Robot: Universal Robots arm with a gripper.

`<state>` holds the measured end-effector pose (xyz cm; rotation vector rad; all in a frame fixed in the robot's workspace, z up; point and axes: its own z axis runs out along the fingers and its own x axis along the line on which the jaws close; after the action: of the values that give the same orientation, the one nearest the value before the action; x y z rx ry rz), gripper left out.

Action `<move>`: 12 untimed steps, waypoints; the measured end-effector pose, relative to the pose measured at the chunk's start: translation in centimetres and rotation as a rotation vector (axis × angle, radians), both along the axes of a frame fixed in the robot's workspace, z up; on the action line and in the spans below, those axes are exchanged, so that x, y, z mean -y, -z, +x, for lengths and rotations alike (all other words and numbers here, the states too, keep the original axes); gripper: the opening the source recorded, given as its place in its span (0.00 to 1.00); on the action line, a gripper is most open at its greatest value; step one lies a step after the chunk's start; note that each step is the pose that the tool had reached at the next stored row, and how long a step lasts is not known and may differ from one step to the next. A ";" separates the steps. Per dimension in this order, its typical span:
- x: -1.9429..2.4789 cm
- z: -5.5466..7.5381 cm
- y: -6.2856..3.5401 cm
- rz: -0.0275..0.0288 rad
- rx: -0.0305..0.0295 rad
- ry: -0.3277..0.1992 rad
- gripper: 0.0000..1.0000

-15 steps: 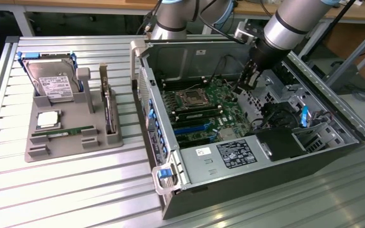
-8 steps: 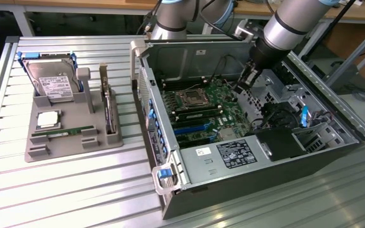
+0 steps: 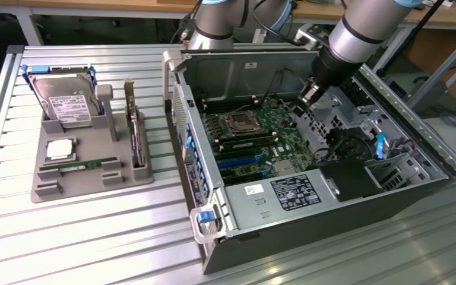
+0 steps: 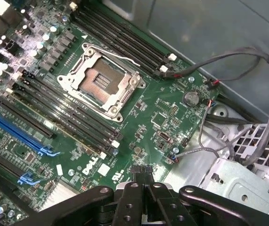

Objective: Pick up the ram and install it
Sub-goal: 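Press down the ram until it locks into place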

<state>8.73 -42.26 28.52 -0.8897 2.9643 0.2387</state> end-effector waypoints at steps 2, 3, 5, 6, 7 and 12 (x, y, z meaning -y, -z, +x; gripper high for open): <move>0.00 0.0 0.02 0.0001 0.0000 0.040 0.10; 0.00 0.0 0.02 0.0001 0.0000 0.057 0.10; 0.00 0.0 0.03 0.0001 0.0000 0.086 0.10; 0.00 0.0 0.04 0.0001 0.0000 0.100 0.10; 0.00 0.0 0.04 0.0001 0.0000 0.116 0.10; 0.00 0.0 0.06 0.0001 0.0000 0.193 0.10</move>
<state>8.73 -42.26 28.46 -0.5978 3.0223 0.2311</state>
